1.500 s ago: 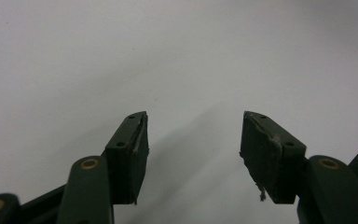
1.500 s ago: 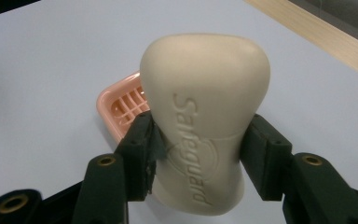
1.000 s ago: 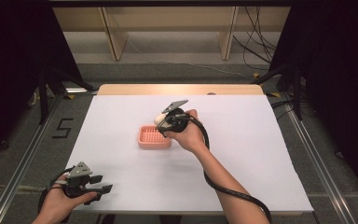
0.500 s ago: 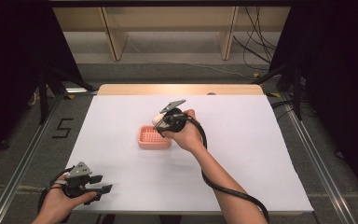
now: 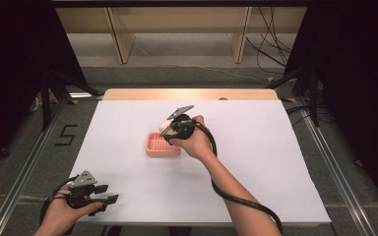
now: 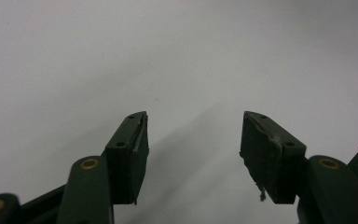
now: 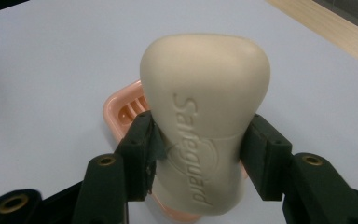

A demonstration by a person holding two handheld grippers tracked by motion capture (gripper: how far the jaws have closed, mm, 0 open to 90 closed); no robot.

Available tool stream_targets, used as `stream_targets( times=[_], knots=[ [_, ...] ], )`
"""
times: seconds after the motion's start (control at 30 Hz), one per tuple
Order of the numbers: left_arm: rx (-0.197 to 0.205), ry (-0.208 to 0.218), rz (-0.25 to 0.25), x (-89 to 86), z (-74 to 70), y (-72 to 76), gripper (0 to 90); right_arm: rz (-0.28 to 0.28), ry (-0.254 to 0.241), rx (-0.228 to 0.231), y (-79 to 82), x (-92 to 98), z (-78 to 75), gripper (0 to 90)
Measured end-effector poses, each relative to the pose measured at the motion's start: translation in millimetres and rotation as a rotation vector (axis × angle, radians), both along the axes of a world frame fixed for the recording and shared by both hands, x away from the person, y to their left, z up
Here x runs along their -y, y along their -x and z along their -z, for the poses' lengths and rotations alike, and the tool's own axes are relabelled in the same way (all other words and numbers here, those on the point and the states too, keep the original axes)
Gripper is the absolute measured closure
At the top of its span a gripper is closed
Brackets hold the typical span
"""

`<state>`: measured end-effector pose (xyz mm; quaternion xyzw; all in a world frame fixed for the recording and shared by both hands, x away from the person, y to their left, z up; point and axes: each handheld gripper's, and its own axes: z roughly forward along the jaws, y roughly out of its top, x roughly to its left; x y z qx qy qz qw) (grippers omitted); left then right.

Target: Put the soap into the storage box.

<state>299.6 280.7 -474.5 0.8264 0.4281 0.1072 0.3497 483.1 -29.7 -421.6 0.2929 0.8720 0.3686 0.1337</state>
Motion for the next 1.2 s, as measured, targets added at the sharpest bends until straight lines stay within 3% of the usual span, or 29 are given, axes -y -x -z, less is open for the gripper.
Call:
stream_targets(
  times=[0.07,0.2,0.27,0.4,0.6,0.67,0.73,0.87,0.97,1.07,1.2],
  knots=[
    [0.000,0.000,0.001,-0.1,0.0,0.0,41.3,0.009,0.009,-0.020,0.4,-0.4,0.6,50.4],
    [0.000,0.000,0.001,-0.1,0.0,0.0,41.3,-0.001,0.008,-0.008,-1.0,-0.6,2.2,50.4],
    [-0.001,0.000,0.001,0.0,0.0,0.0,41.3,0.008,0.000,-0.030,0.1,-2.1,3.1,50.4],
    [-0.002,0.008,0.002,0.3,0.1,0.3,41.3,-0.004,0.016,-0.004,-2.0,-1.7,4.2,50.4],
    [-0.002,0.006,0.008,0.0,-0.1,0.4,41.3,0.006,0.014,-0.033,-0.9,-3.8,5.0,50.4],
    [-0.003,0.007,0.008,0.0,0.0,0.3,41.3,-0.003,0.007,0.004,-3.0,-4.2,7.6,50.4],
    [-0.003,0.007,0.008,0.0,0.0,0.3,41.3,0.001,0.008,0.003,-2.9,-4.5,8.1,50.4],
    [-0.004,0.006,0.009,-0.1,0.1,0.2,41.3,0.012,0.014,-0.042,-2.0,-4.5,6.9,50.4],
    [-0.004,0.007,0.008,0.0,0.2,0.2,41.3,-0.004,0.025,-0.022,-3.4,-4.3,8.4,50.4],
    [-0.005,0.007,0.009,0.0,0.2,0.2,41.3,0.006,0.006,-0.027,-3.2,-5.8,10.4,50.4],
    [-0.005,0.010,0.007,0.4,0.5,0.2,41.3,0.002,0.027,-0.031,-3.3,-5.5,11.2,50.4]
  ],
)
